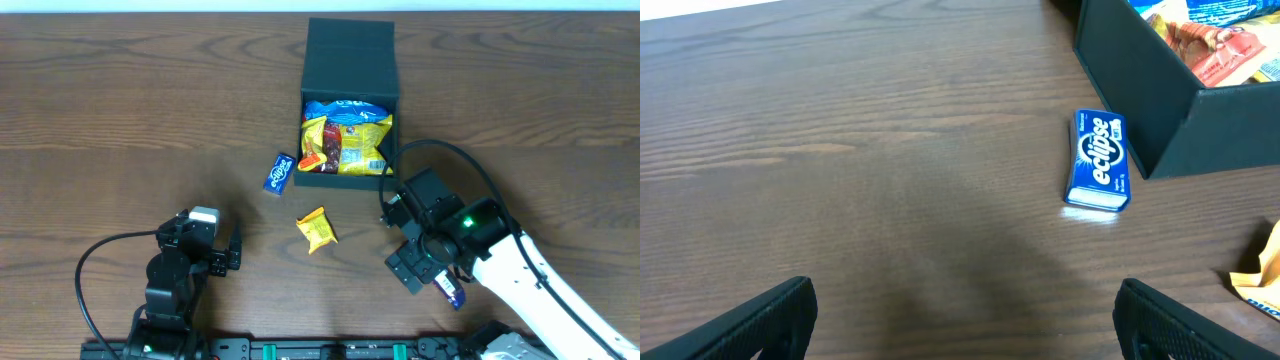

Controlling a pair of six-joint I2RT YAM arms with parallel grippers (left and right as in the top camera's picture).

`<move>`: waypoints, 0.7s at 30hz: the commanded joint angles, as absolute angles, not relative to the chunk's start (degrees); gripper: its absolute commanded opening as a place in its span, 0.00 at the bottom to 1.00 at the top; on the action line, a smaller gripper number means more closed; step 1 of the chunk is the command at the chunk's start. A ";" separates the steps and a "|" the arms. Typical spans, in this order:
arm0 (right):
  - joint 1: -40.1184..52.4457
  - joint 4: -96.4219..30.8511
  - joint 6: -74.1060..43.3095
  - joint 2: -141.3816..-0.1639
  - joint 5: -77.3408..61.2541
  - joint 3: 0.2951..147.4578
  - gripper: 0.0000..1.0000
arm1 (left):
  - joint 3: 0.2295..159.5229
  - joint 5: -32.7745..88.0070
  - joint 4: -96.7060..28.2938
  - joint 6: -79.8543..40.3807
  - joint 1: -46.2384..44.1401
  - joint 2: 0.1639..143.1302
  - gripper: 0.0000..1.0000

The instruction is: Pack container

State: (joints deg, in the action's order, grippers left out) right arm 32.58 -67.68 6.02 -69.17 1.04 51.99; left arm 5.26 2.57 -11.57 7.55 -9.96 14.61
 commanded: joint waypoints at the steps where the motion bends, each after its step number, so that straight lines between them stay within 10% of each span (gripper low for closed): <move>1: 32.53 -68.23 5.56 -68.58 1.67 51.79 0.99 | 3.57 1.91 -12.01 8.16 -9.76 14.17 0.96; 21: 32.42 -62.65 11.73 -70.08 1.43 46.02 0.99 | 3.57 1.91 -12.01 8.16 -9.76 14.17 0.95</move>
State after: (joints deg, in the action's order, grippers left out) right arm 32.58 -62.76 8.67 -70.11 1.10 46.22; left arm 5.26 2.57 -11.57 7.57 -9.96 14.61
